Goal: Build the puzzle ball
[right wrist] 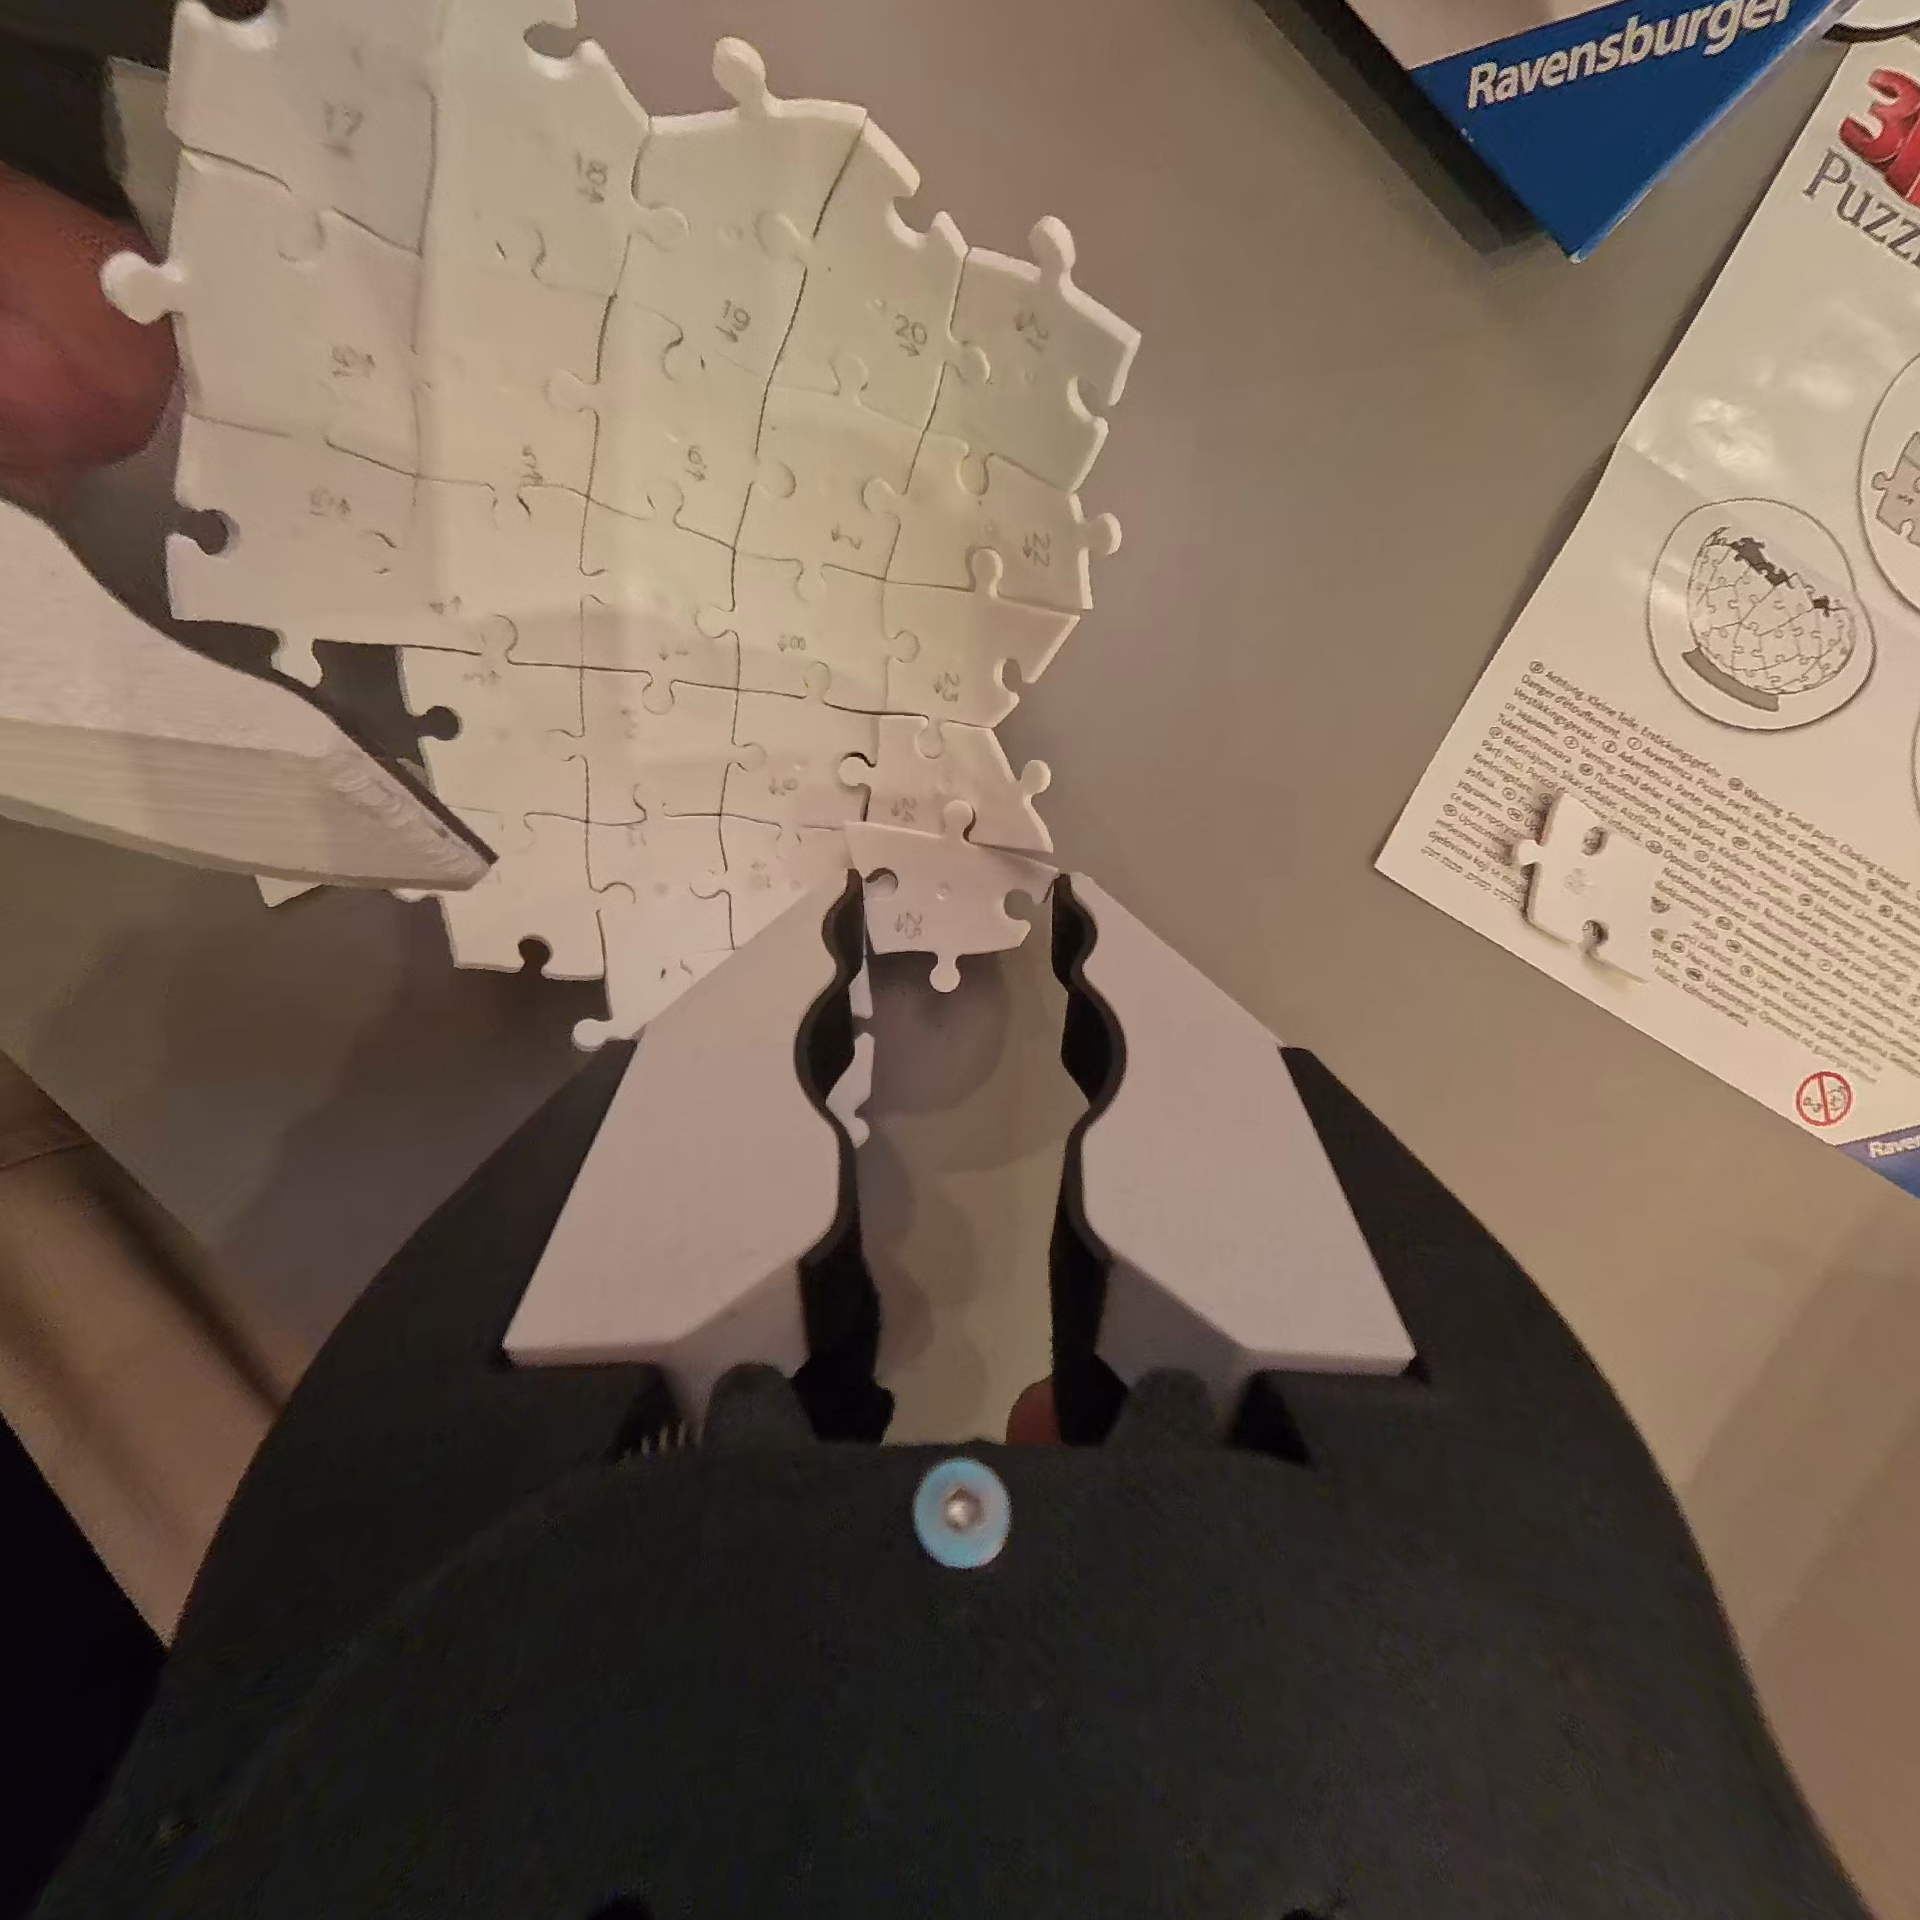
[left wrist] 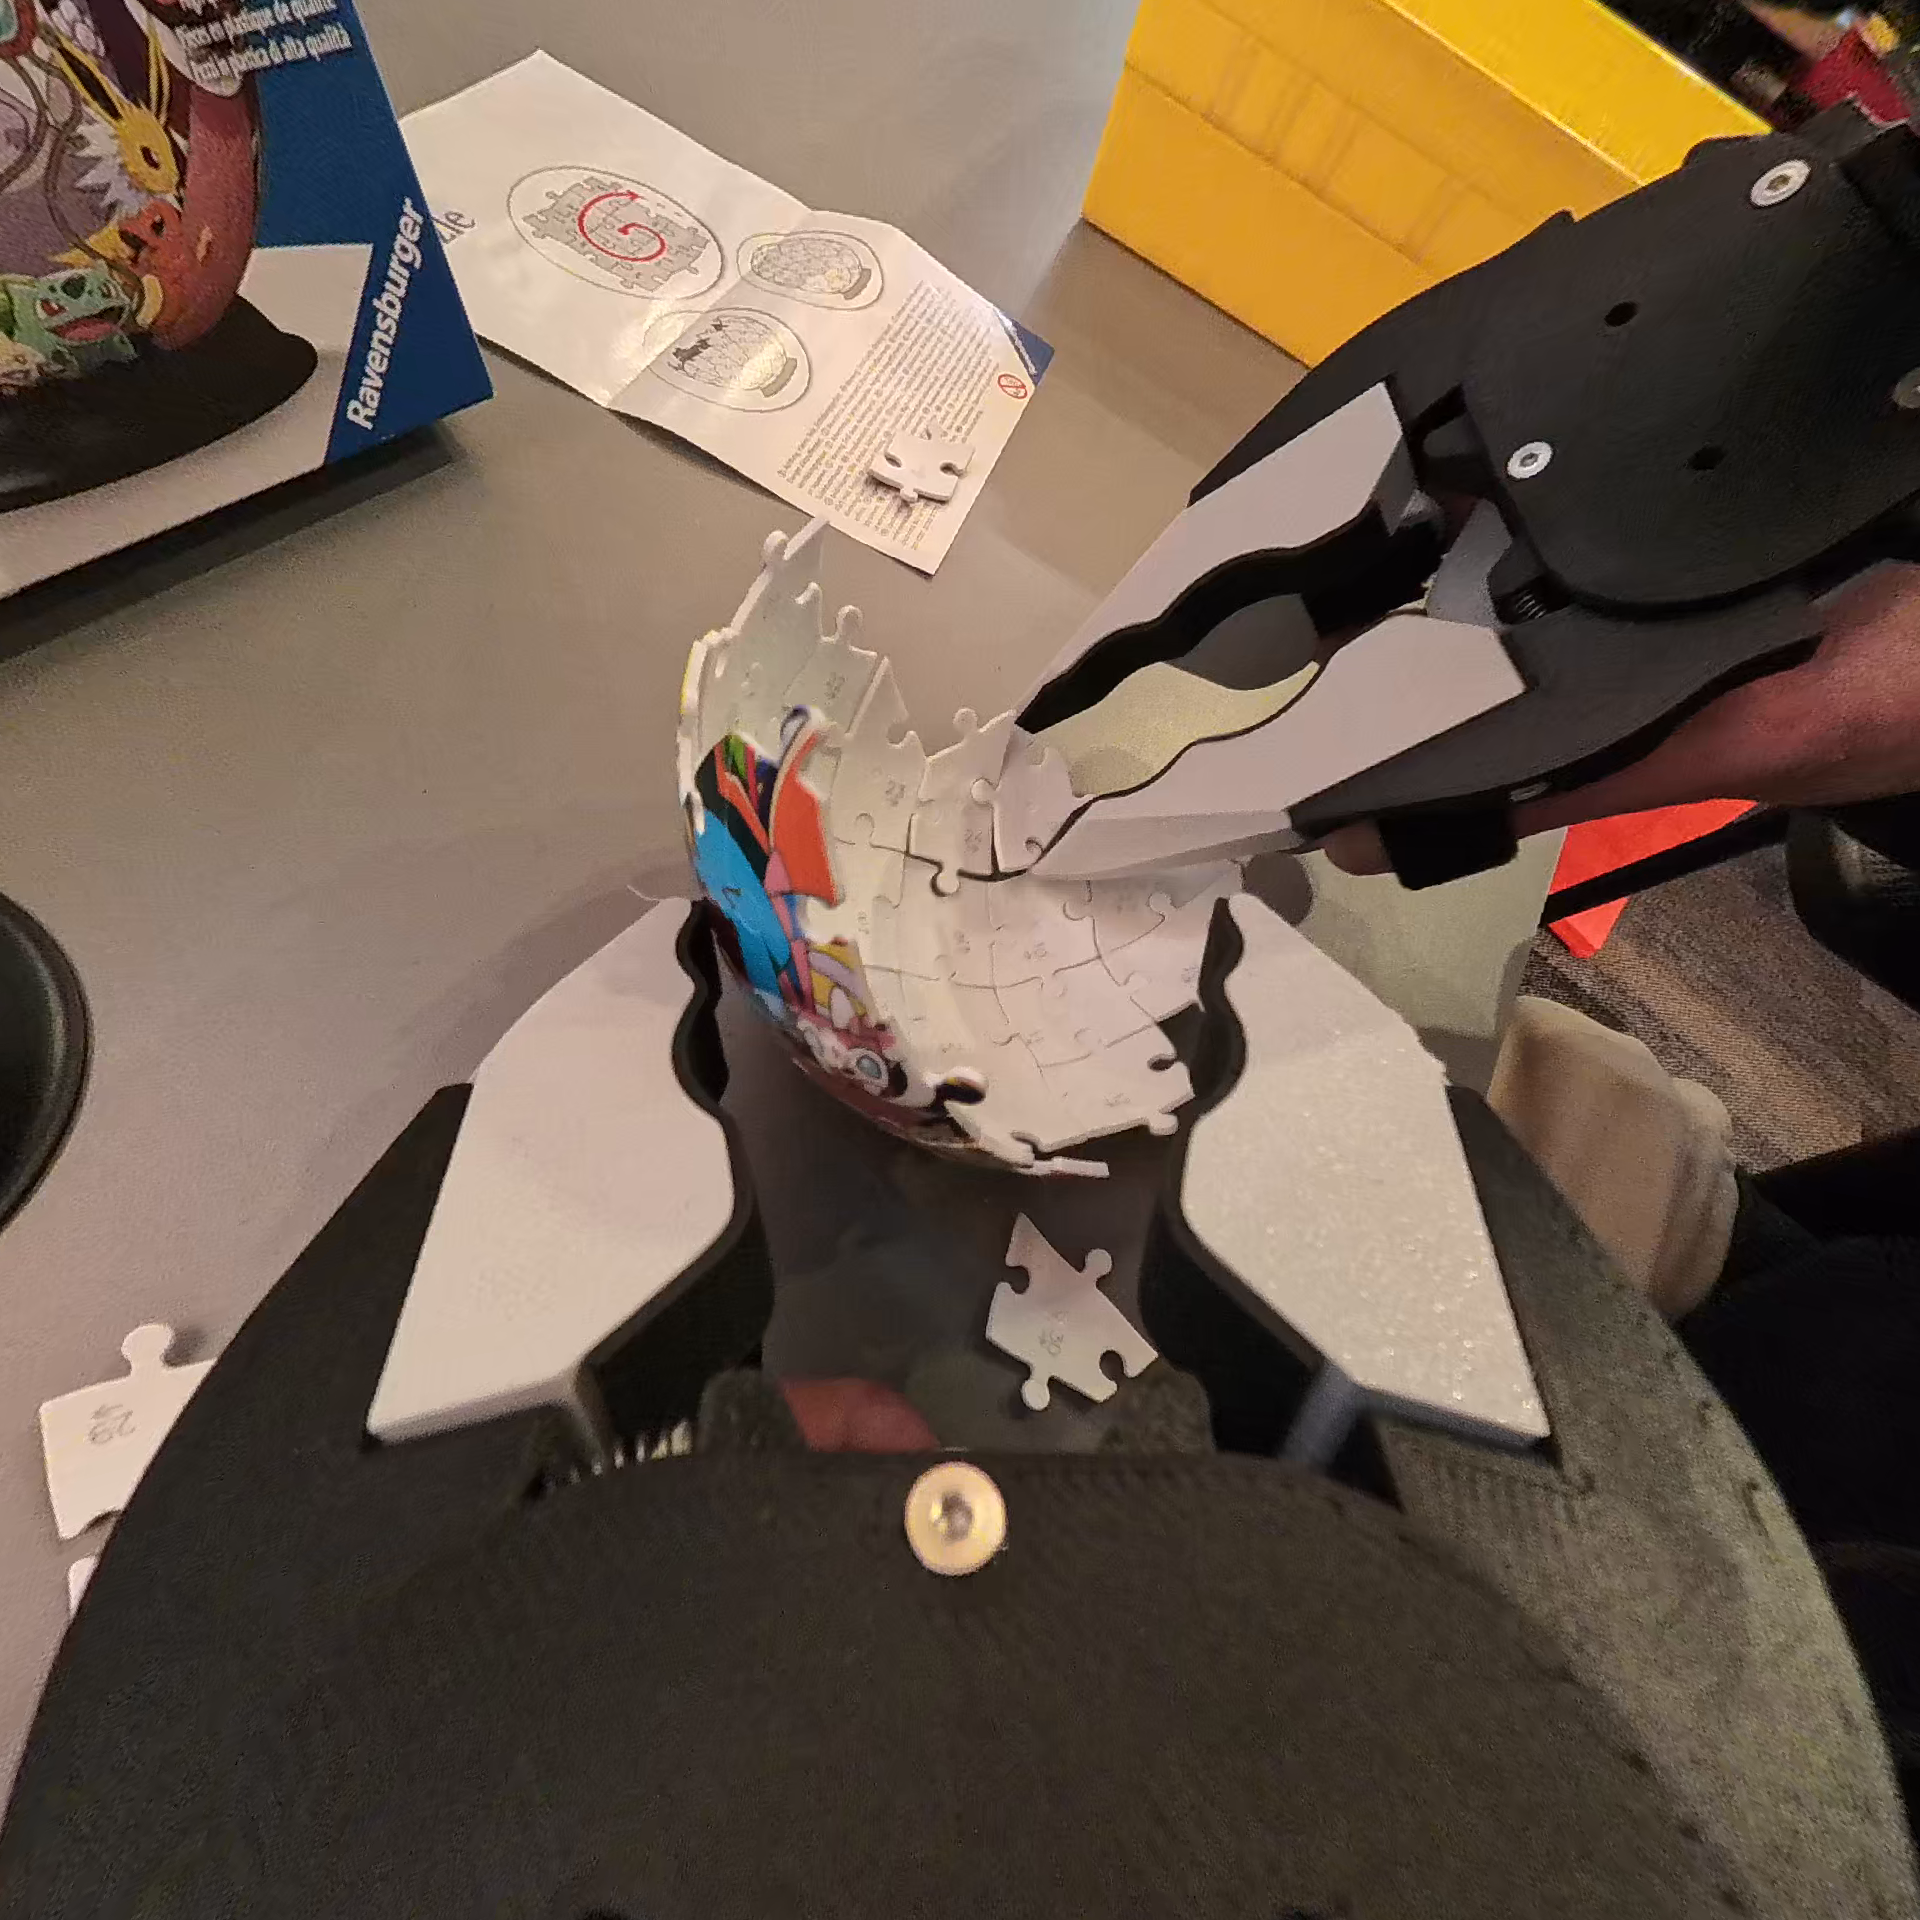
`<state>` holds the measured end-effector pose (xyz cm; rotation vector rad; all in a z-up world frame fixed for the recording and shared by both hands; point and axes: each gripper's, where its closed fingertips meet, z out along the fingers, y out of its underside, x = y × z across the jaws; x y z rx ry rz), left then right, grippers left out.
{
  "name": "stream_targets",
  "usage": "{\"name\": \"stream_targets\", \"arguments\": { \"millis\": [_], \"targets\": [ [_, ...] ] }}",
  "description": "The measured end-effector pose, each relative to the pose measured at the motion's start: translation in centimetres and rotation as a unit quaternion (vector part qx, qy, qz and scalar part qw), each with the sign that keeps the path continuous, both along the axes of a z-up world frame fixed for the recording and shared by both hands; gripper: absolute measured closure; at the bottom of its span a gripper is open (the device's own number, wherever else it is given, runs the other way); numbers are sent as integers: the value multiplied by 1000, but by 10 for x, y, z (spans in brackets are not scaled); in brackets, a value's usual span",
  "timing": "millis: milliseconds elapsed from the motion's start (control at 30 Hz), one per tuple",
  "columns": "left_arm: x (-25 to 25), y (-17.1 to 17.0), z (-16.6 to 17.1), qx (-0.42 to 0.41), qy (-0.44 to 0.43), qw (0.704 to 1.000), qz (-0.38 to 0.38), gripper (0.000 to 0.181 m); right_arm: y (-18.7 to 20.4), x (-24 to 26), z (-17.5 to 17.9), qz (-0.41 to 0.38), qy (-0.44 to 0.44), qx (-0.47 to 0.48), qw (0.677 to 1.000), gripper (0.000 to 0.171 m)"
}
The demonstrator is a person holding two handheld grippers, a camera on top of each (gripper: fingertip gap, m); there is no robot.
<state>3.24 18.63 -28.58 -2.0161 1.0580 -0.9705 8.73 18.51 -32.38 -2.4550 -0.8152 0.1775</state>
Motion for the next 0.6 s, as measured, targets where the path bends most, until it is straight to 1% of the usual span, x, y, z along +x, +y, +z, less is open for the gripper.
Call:
{"name": "stream_targets", "arguments": {
  "millis": [167, 367, 600],
  "targets": [
    [1, 0, -1, 1, 1, 1000, 2, 93, -2, 0, 3, 1, 6, -2, 1000, 137],
    [2, -2, -2, 1, 2, 1000, -2, 94, -2, 2, -2, -2, 6, -9, 1000, 139],
    [4, -3, -2, -1, 2, 1000, -1, 94, -1, 3, 0, -6, 23, -10, 1000, 145]
  ]
}}
